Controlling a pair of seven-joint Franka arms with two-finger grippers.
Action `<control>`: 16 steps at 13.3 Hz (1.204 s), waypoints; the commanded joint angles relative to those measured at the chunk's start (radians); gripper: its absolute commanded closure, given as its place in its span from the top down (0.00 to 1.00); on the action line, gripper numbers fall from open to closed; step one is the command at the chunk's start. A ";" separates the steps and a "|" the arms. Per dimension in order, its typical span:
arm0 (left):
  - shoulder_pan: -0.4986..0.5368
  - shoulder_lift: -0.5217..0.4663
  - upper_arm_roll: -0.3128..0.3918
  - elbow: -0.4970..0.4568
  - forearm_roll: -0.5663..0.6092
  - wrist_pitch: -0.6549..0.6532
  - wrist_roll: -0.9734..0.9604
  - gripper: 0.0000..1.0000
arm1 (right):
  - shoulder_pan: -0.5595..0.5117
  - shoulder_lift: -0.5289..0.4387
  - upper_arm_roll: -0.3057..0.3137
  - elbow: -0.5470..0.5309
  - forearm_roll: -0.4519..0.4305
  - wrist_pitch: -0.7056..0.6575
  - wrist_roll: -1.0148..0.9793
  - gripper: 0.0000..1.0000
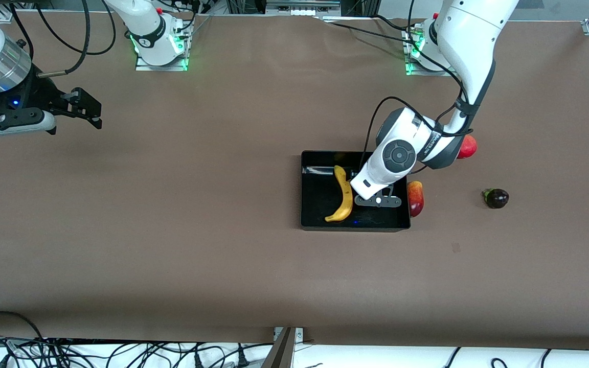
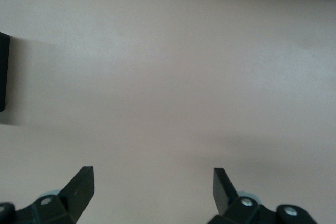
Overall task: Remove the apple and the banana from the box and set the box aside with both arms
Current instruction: 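Grasp the red apple with the left gripper and lift it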
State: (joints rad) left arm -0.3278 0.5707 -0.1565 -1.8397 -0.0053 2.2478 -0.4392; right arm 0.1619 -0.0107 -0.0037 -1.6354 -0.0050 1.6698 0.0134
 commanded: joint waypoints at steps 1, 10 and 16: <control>-0.004 -0.034 0.005 -0.033 0.028 0.015 -0.003 1.00 | 0.001 0.003 -0.001 0.014 0.010 -0.007 -0.016 1.00; 0.003 -0.109 0.005 0.003 0.031 -0.052 -0.036 0.07 | 0.001 0.003 -0.001 0.014 0.010 -0.010 -0.016 1.00; 0.067 -0.182 0.023 0.176 0.165 -0.508 0.060 0.09 | 0.001 0.003 -0.001 0.012 0.010 -0.010 -0.016 1.00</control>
State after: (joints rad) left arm -0.2781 0.4068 -0.1308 -1.6555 0.0995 1.8007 -0.4352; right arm 0.1619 -0.0105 -0.0038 -1.6354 -0.0050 1.6692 0.0134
